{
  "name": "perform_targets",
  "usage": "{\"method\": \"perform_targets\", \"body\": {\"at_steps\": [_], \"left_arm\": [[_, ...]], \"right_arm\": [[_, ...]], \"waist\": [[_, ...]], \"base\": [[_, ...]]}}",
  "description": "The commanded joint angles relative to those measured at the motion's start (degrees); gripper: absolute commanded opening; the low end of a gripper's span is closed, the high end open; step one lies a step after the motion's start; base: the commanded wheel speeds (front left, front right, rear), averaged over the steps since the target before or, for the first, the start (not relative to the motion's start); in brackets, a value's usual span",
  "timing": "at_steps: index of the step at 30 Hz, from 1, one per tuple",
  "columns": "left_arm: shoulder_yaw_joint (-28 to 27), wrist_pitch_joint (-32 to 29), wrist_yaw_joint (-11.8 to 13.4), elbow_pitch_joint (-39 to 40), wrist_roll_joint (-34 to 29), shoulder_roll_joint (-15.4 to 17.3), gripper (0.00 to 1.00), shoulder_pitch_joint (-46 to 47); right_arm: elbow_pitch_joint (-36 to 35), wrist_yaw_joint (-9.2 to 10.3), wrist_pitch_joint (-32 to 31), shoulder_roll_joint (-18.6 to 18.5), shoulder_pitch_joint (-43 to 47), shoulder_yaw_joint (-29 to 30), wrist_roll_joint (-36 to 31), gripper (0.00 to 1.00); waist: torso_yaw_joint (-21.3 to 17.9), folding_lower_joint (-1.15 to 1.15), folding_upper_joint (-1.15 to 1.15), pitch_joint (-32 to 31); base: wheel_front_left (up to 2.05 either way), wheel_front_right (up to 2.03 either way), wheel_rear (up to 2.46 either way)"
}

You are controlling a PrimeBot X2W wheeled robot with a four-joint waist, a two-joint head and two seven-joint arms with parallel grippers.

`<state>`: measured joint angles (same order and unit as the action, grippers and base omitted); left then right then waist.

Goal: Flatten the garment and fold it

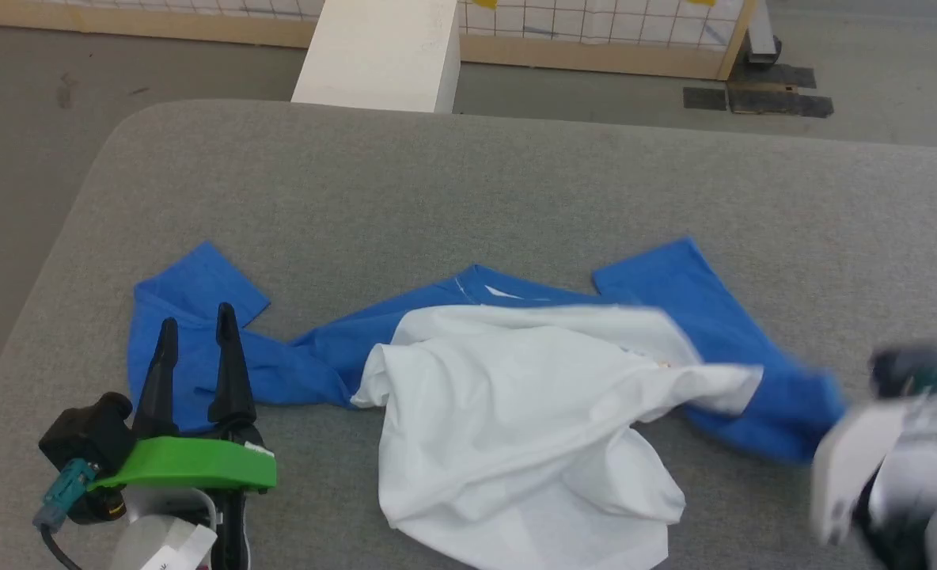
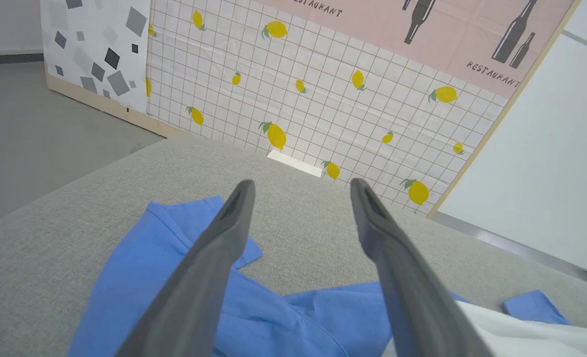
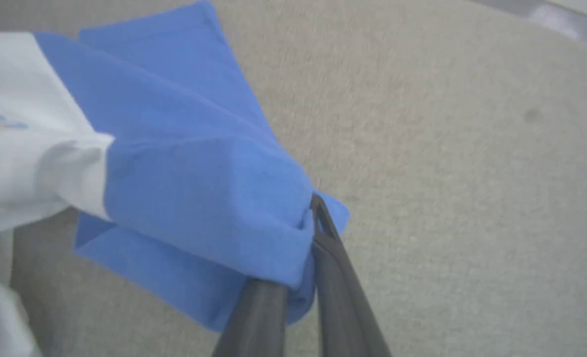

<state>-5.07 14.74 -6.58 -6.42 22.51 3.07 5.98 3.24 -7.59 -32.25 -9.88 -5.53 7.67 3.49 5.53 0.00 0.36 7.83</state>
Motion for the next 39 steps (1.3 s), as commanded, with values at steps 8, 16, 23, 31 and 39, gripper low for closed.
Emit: {"method": "perform_targets", "body": {"at_steps": [8,16,23,31,39], "left_arm": [[0.2,0.3,-0.5,-1.7,-0.1,-0.2,1.00,-1.6],[0.9,-0.3,-0.5,-3.4,0.3,0.1,1.00,-2.3],[1.9,-4.8,0.0,-2.7,1.1,0.4,1.00,-0.4],[6.8,-27.3,1.7,-8.5,2.1,2.8,1.00,11.1],[12.9,-51.5,5.6,-21.5,-3.5,8.8,1.00,25.3]], "right_arm": [[3.7,0.10,-0.9,6.0,12.6,-2.0,1.7,0.00],[0.0,0.10,4.1,6.9,10.2,5.3,11.4,1.00],[-3.7,0.10,6.2,7.0,8.3,14.8,21.0,1.00],[-5.5,0.10,7.4,7.0,5.9,20.8,23.7,1.00],[-5.0,0.10,7.7,7.0,2.2,18.4,23.5,1.00]], "waist": [[-1.2,0.00,-0.36,-1.7],[-1.8,0.00,-0.36,-4.6],[-2.3,0.00,-0.36,-6.0],[-2.7,0.00,-0.36,-3.3],[-5.1,0.00,-0.36,2.5]], "base": [[0.00,0.00,0.00],[0.00,0.00,0.00],[0.00,0.00,0.00],[0.00,0.00,0.00],[0.00,0.00,0.00]]}}
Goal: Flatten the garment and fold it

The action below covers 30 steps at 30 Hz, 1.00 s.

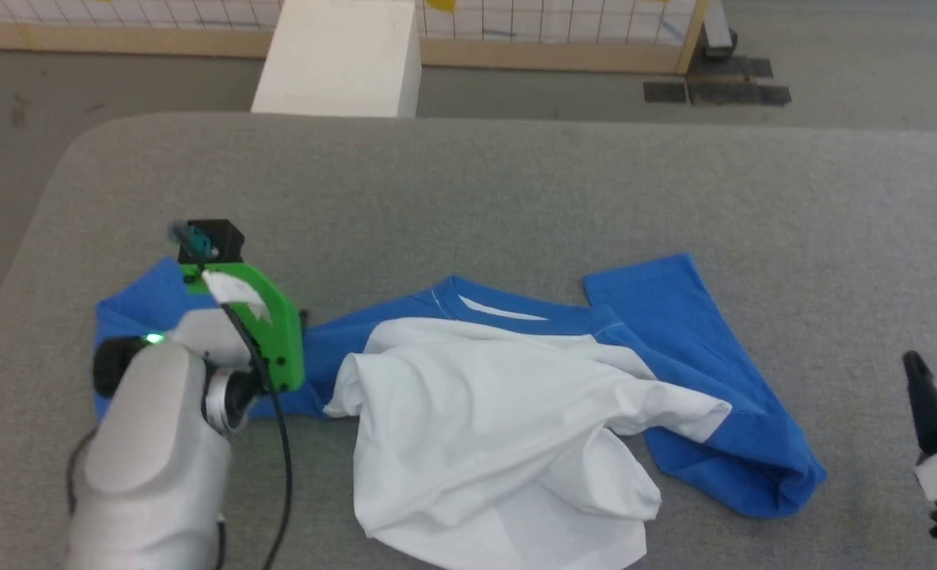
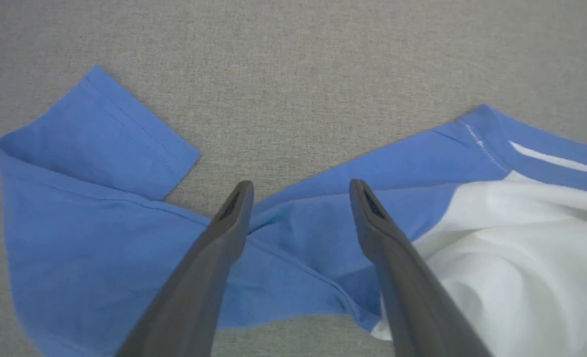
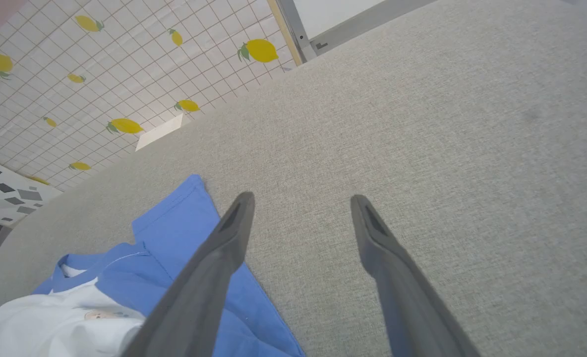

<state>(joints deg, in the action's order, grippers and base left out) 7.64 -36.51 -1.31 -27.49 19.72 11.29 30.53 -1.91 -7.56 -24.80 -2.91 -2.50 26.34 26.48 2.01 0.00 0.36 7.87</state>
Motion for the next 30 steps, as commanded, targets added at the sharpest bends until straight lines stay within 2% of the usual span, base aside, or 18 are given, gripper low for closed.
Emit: {"method": "perform_targets", "body": {"at_steps": [1,7,15,16,17,18,22,25,30], "left_arm": [[0.7,-1.1,0.7,-1.5,-1.4,0.9,1.00,1.6],[3.0,-1.8,-0.6,-7.1,-2.6,1.2,1.00,4.1],[4.7,-13.0,-2.6,-14.1,0.3,-0.1,1.00,3.4],[4.6,-14.4,-2.7,-14.2,1.0,-0.4,0.82,3.3],[4.5,-15.0,-2.7,-14.2,1.5,-0.6,0.31,3.3],[4.4,-15.4,-2.9,-13.9,1.8,-0.7,0.00,3.2],[3.4,-13.6,-3.5,-11.8,3.8,-1.3,0.00,3.3],[2.0,-9.9,-3.6,-10.0,5.1,-1.7,0.00,4.0],[-3.5,-0.4,-1.3,-6.9,7.8,-1.7,0.00,6.9]], "right_arm": [[0.4,0.08,0.4,0.0,-1.1,-0.6,1.0,1.00],[1.8,0.08,1.7,0.0,-2.0,-1.5,0.9,1.00],[2.8,0.08,2.9,0.0,-2.5,-1.3,0.0,1.00],[3.0,0.08,3.0,0.0,-2.6,-1.4,-0.1,1.00],[3.2,0.08,3.1,0.0,-2.7,-1.6,0.0,1.00],[3.4,0.08,3.3,0.0,-2.9,-1.8,0.1,1.00],[4.2,0.08,3.7,0.0,-3.0,-2.2,-0.1,1.00],[4.6,0.08,3.9,0.0,-2.9,-2.3,-0.6,1.00],[5.1,0.08,3.7,0.0,-2.9,-2.8,-1.3,1.00]], "waist": [[-1.9,0.00,-0.36,3.0],[-3.2,0.00,-0.36,5.7],[-2.9,0.00,-0.36,6.8],[-2.8,0.00,-0.36,6.8],[-2.7,0.00,-0.36,6.9],[-2.6,0.00,-0.36,6.9],[-1.8,0.00,-0.36,6.9],[-1.0,0.00,-0.36,6.5],[0.3,0.00,-0.36,5.3]], "base": [[0.00,0.00,0.00],[0.00,0.00,0.00],[0.00,0.00,0.00],[0.00,0.00,0.00],[0.00,0.00,0.00],[0.00,0.00,0.00],[0.00,0.00,0.00],[0.00,0.00,0.00],[0.00,0.00,0.00]]}}
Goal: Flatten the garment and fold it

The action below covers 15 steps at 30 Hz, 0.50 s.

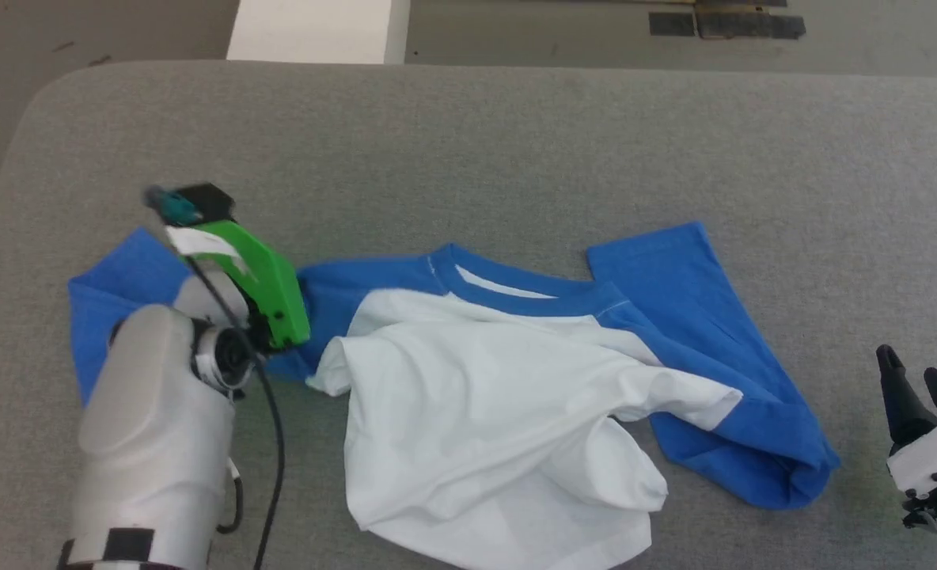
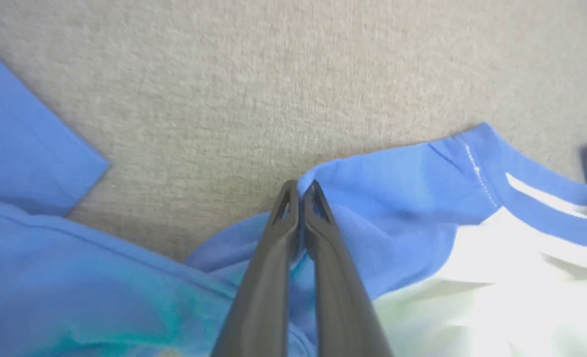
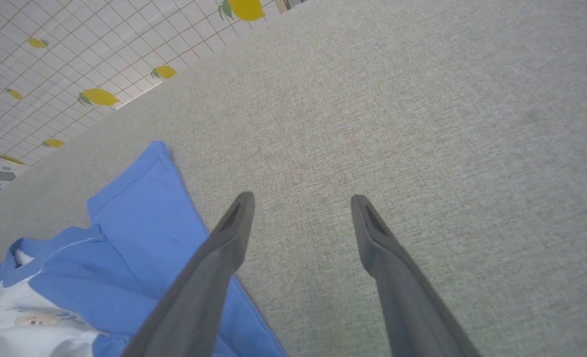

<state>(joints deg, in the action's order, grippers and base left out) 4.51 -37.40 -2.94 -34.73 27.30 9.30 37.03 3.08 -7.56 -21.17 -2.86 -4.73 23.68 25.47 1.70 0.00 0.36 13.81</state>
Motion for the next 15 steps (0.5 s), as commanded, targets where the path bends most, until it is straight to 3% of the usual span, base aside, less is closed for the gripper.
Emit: {"method": "perform_targets", "body": {"at_steps": [1,7,11,15], "left_arm": [[-1.8,2.8,0.7,1.2,0.9,0.5,0.00,1.0],[-8.5,9.6,5.1,3.7,2.5,3.4,0.00,1.2],[-11.6,10.0,7.7,2.8,3.7,4.6,0.00,-2.4],[-12.5,8.9,8.5,0.6,4.8,4.4,0.00,-6.8]], "right_arm": [[0.1,0.08,0.0,0.0,-0.6,-0.2,-0.4,1.00],[0.1,0.08,-0.1,0.0,-0.5,-0.8,-1.1,1.00],[0.3,0.08,-0.1,0.0,-0.4,-1.4,-1.0,1.00],[0.4,0.08,-0.2,0.0,0.0,-1.5,-1.3,1.00]], "waist": [[0.8,0.00,-0.36,-0.9],[1.5,0.00,-0.36,-1.6],[1.4,0.00,-0.36,-1.6],[1.5,0.00,-0.36,-1.4]], "base": [[0.00,0.00,0.00],[0.00,0.00,0.00],[0.00,0.00,0.00],[0.00,0.00,0.00]]}}
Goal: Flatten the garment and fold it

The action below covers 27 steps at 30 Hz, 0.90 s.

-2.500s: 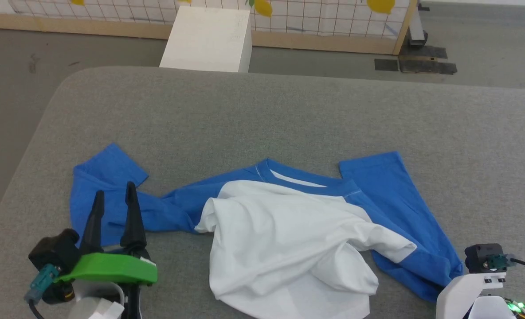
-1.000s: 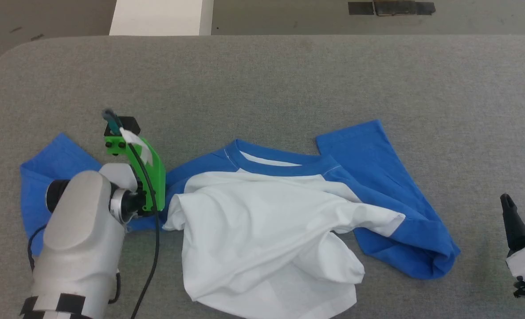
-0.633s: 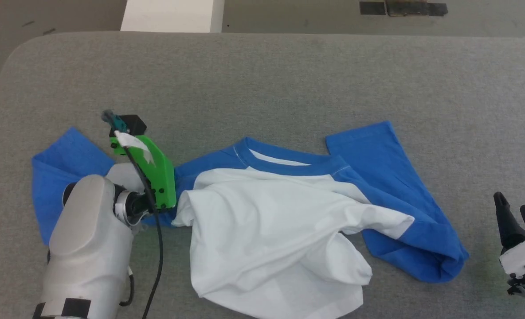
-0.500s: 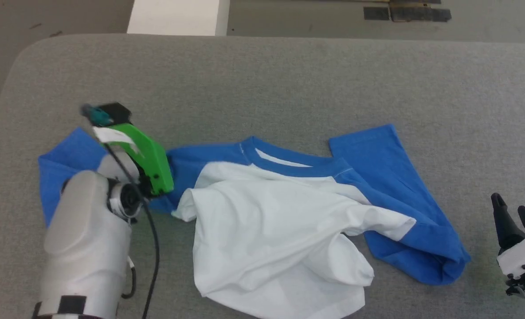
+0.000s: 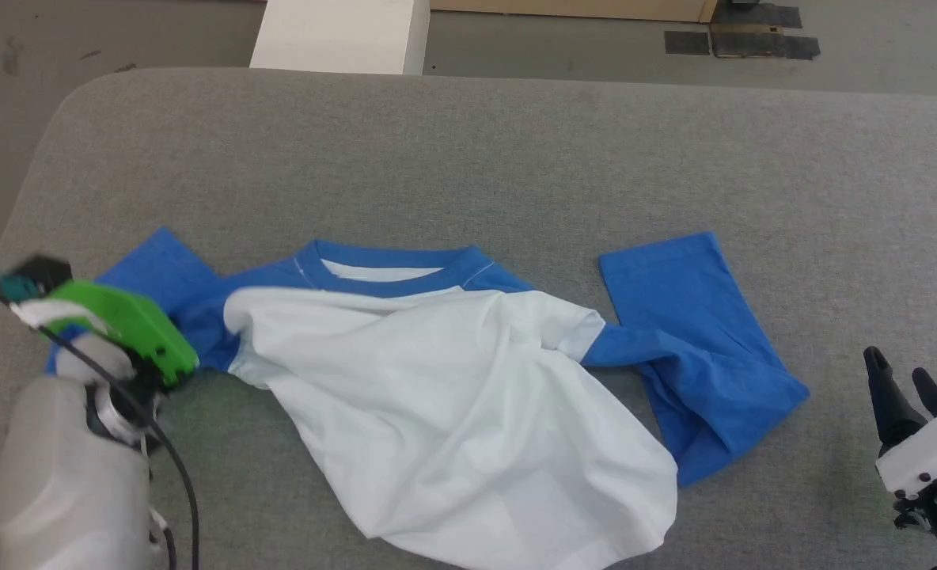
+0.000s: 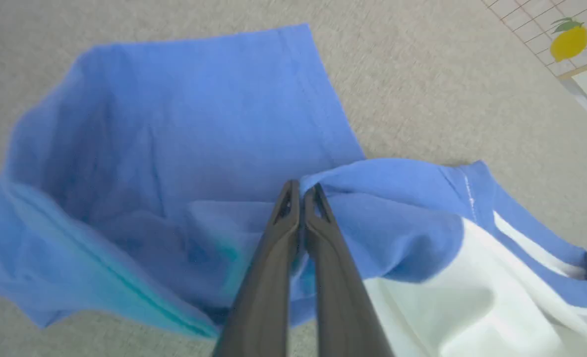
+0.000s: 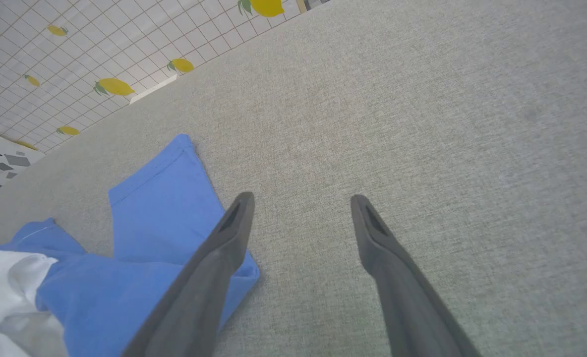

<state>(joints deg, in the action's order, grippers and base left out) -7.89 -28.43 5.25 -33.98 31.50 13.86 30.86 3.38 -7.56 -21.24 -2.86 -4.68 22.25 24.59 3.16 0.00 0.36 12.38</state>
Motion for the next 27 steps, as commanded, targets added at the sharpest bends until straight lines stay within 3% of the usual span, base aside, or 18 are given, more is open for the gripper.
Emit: {"method": "perform_targets", "body": {"at_steps": [1,2,3,9,18,22,27], "left_arm": [[-0.2,-0.3,0.4,-0.5,0.9,-0.5,0.07,-1.4],[-0.6,-0.3,0.5,-0.8,1.4,-0.9,0.71,-2.1],[-0.8,0.0,0.5,-1.0,1.7,-1.1,1.00,-2.5],[-1.6,5.7,-2.5,2.8,2.5,-1.1,1.00,-2.9],[1.2,32.8,-10.3,18.5,-4.8,-0.4,1.00,-10.1],[2.3,40.4,-10.7,20.8,-6.7,-2.5,1.00,-15.1],[1.9,42.5,-9.7,22.3,-7.0,-5.3,1.00,-19.0]], "right_arm": [[0.1,0.08,-0.1,0.0,0.0,-0.1,-0.5,1.00],[0.1,0.08,-0.2,0.0,0.2,-0.1,-0.6,1.00],[0.1,0.08,-0.3,0.0,0.3,-0.1,-0.6,1.00],[-0.7,0.08,-0.8,0.0,0.3,-0.8,-0.5,1.00],[-1.1,0.08,-5.2,0.0,-3.2,-5.1,-4.2,1.00],[-1.0,0.08,-11.3,0.0,-5.7,-9.8,-10.2,1.00],[-1.5,0.08,-17.9,-1.6,-9.6,-19.3,-14.0,1.00]], "waist": [[0.2,0.00,-0.36,-0.1],[0.3,0.00,-0.36,-0.1],[0.4,0.00,-0.36,-0.3],[1.5,0.00,-0.36,-1.8],[2.7,0.00,-0.36,-3.6],[3.5,0.00,-0.36,-3.4],[4.5,0.00,-0.36,-2.9]], "base": [[0.00,0.00,0.00],[0.00,0.00,0.00],[0.00,0.00,0.00],[0.00,0.00,0.00],[0.00,0.00,0.00],[0.00,0.00,0.00],[0.00,0.00,0.00]]}}
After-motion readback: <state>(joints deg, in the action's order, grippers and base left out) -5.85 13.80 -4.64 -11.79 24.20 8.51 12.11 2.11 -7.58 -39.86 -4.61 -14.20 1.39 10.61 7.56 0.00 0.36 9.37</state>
